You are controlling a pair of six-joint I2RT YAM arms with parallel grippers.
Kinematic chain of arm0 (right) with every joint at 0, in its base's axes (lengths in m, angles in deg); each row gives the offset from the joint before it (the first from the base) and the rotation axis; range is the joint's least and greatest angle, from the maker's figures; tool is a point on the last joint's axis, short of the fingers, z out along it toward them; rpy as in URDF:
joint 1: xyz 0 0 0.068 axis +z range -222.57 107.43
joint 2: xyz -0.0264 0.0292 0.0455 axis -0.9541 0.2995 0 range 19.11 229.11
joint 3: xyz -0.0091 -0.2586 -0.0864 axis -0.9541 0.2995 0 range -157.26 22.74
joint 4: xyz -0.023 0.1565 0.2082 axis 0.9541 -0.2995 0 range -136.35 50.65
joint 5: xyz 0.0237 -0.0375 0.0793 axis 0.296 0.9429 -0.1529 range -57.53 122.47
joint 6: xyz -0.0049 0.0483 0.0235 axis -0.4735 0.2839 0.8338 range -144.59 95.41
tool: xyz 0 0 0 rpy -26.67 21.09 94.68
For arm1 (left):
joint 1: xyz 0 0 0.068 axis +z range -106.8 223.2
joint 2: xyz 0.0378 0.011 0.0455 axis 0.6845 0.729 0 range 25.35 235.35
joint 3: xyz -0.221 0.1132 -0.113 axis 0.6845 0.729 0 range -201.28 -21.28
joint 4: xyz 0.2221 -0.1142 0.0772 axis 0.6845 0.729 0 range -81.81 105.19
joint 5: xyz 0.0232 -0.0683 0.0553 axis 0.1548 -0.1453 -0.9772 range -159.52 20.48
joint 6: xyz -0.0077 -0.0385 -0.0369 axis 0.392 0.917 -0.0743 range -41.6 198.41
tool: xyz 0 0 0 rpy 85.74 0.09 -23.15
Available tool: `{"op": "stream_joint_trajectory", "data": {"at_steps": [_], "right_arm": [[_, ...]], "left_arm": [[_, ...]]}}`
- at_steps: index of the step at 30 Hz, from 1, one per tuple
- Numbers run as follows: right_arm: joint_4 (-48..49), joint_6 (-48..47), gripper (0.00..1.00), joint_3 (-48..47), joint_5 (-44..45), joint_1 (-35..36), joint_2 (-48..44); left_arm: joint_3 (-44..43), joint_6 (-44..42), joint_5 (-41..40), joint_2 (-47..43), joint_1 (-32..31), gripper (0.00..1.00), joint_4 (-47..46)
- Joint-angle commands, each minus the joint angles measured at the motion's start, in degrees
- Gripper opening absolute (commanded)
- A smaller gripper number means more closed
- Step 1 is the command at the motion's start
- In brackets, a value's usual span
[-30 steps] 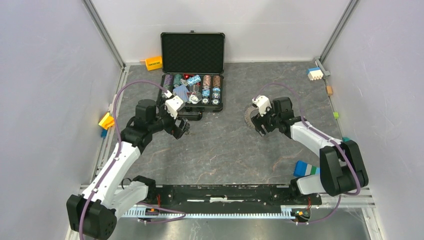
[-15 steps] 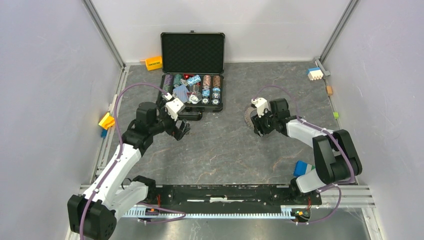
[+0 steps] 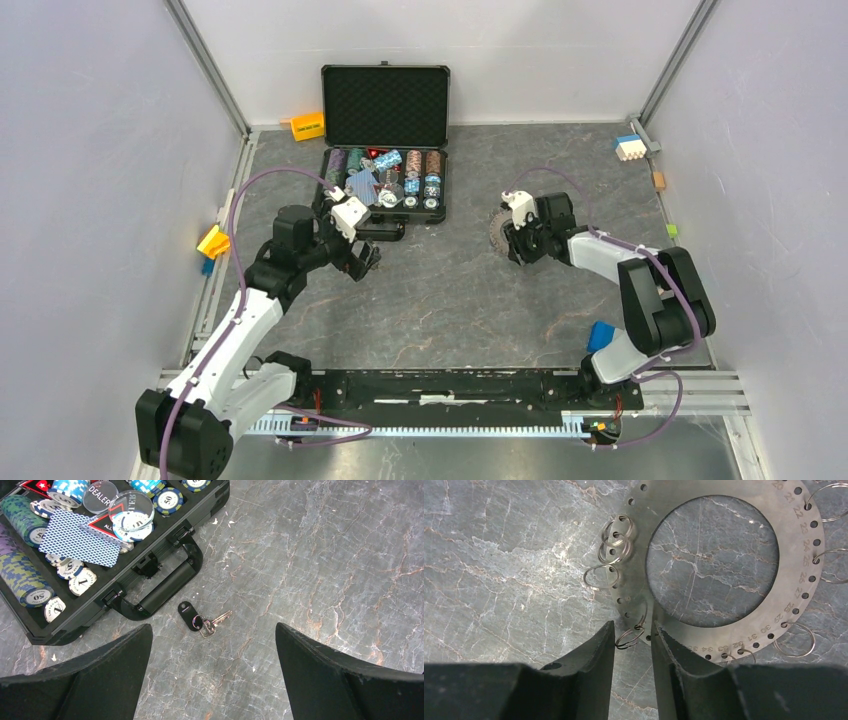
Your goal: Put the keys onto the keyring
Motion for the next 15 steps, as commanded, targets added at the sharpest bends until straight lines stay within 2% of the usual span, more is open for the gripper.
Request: {"op": "stream_joint_trajectory", "data": {"at_steps": [1,4,11,15], "right_arm": [[0.7,0.8,0.36,-2.2,2.0,0.1,0.3],[0.1,0.5,0.28,-2.4,2.6,0.1,-0.2],[-2.1,-1.2,0.0,-4.2,4.1,0.1,-2.3],[-3.8,-5.0,0.0,-4.4,5.2,0.1,-6.6]], "left_arm": [[0.3,0.8,1.3,-1.2,-0.3,0.98,-2.3],[0.4,0.9,1.3,-1.6,-0.3,0.99,-2.3],[-0.1,-0.2,1.6,-1.4,-0.3,0.99,-2.3],[-1.7,-1.8,2.0,-0.9,-0.4,0.98,-2.2]]}}
